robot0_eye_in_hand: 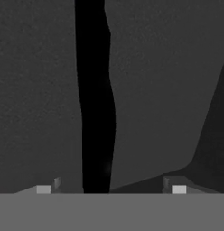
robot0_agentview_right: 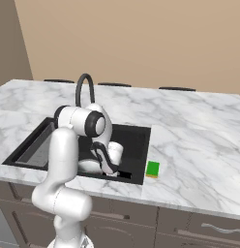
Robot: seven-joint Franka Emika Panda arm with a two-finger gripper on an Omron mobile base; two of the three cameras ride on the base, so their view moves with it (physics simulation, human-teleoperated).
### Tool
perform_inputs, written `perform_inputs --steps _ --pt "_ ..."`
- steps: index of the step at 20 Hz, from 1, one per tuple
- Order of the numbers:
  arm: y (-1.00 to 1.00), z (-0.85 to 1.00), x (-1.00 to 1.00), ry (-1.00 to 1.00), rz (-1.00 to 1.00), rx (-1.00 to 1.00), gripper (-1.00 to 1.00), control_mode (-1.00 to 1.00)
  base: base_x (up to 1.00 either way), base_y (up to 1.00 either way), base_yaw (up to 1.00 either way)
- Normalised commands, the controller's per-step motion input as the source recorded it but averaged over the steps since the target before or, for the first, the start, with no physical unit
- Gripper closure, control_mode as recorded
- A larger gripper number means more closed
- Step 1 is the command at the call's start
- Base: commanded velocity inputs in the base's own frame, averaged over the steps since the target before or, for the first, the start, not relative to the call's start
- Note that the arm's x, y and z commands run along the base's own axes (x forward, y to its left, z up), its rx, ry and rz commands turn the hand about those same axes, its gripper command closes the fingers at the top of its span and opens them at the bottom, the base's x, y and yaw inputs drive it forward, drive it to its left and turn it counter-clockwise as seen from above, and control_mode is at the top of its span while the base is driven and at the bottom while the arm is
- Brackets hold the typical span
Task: Pick the pan and sponge and place them into the sink. Then turn on the water.
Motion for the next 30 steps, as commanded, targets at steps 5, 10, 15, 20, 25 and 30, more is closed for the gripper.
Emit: perform_inputs --steps 5,10,15,20,25,30 --pt "0.0 0.13 0.05 0.0 0.02 0.0 -1.0 -1.0 0.0 0.0 0.0" --pt "-0.08 0.29 0.0 0.0 0.01 0.0 -1.0 -1.0 0.0 0.0 0.0" --pt "-0.09 0.38 -0.02 0.0 0.0 0.0 -1.0 -1.0 0.0 0.0 0.0" --pt "-0.06 0.44 -0.07 -0.01 0.01 0.0 -1.0 -1.0 0.0 0.0 0.0" --pt "-0.03 0.47 -0.06 -0.01 0.02 0.0 -1.0 -1.0 0.0 0.0 0.0" --pt "-0.02 0.45 -0.09 -0.03 0.02 0.0 -1.0 -1.0 0.0 0.0 0.0"
